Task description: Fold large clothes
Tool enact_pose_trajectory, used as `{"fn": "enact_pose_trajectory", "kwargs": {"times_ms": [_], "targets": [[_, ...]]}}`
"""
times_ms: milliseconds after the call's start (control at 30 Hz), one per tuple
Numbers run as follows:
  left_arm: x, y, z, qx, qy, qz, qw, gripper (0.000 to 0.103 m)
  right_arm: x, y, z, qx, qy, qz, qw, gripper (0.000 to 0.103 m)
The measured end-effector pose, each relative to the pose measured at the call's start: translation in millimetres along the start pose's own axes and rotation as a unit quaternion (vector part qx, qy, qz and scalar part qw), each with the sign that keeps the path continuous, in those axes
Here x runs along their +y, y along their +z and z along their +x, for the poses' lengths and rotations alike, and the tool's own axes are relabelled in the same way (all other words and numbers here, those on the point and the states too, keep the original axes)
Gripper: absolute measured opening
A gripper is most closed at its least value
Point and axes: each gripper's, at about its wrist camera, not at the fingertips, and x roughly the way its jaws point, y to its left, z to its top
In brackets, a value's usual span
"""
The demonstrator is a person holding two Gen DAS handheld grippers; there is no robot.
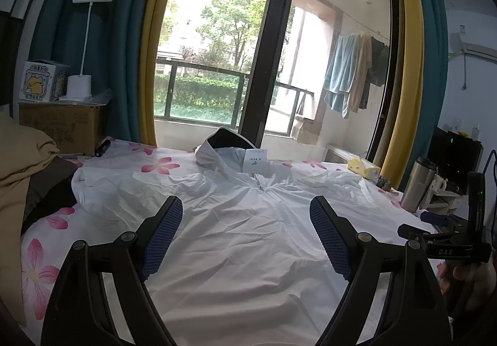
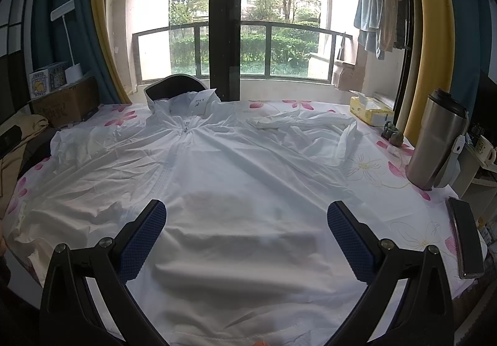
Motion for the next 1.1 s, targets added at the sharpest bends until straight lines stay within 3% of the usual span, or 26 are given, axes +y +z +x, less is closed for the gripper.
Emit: {"fn": "enact_pose_trajectory", "kwargs": {"times_ms": [567,800,1100], "targets": [[-3.1,3.0,7.6,0.006,-0.005,0.001,1.0,0.086,-6.6,2.7,6.5,0.003,0.0,0.001,1.0,0.102],[-1.8,9.9,27.5,0.021,-0.029,-0.009,0.9993,0.086,-13.4,6.9,21.5,0.015,-0.003,0.008,1.0,0.102],[-2.9,22.7,58.0,0.044,-0.023,-0.012,0.9987,0.086,-24.0,21.5,44.8,0.031,-0.006,0.016,0.999,0.102]]}}
